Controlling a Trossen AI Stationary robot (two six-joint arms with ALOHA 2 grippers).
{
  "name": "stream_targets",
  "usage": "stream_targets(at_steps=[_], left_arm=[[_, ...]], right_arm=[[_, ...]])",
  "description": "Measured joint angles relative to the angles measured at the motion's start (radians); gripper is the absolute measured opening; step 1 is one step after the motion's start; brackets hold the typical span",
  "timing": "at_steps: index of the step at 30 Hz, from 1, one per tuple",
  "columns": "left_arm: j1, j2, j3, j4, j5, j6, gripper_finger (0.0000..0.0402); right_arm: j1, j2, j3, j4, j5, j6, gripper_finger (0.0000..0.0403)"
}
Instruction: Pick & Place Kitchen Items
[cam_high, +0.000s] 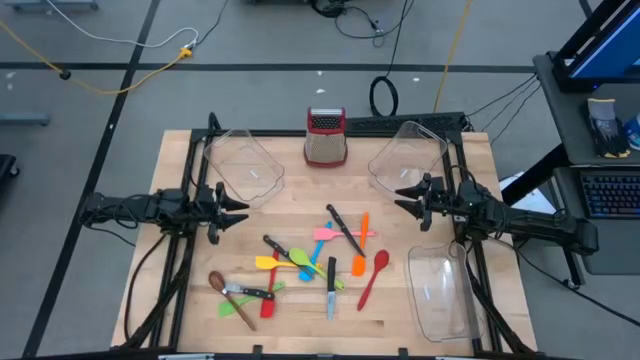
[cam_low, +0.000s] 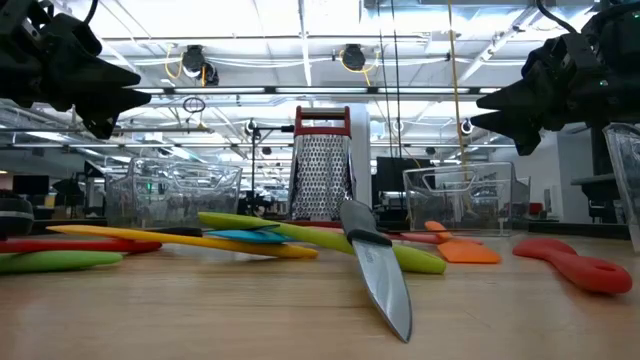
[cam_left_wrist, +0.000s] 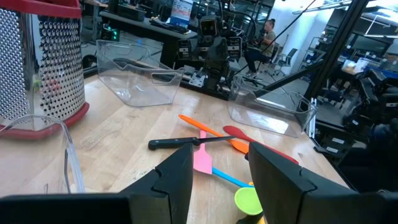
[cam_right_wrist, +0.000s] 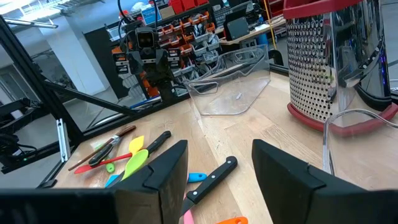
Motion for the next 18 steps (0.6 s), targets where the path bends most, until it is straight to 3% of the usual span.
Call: stream_targets(at_steps=[18], left_arm=[[0.000, 0.000, 0.000, 0.000, 0.000, 0.000, 0.0157]], right_arm=[[0.000, 0.000, 0.000, 0.016, 0.000, 0.000, 0.0171]])
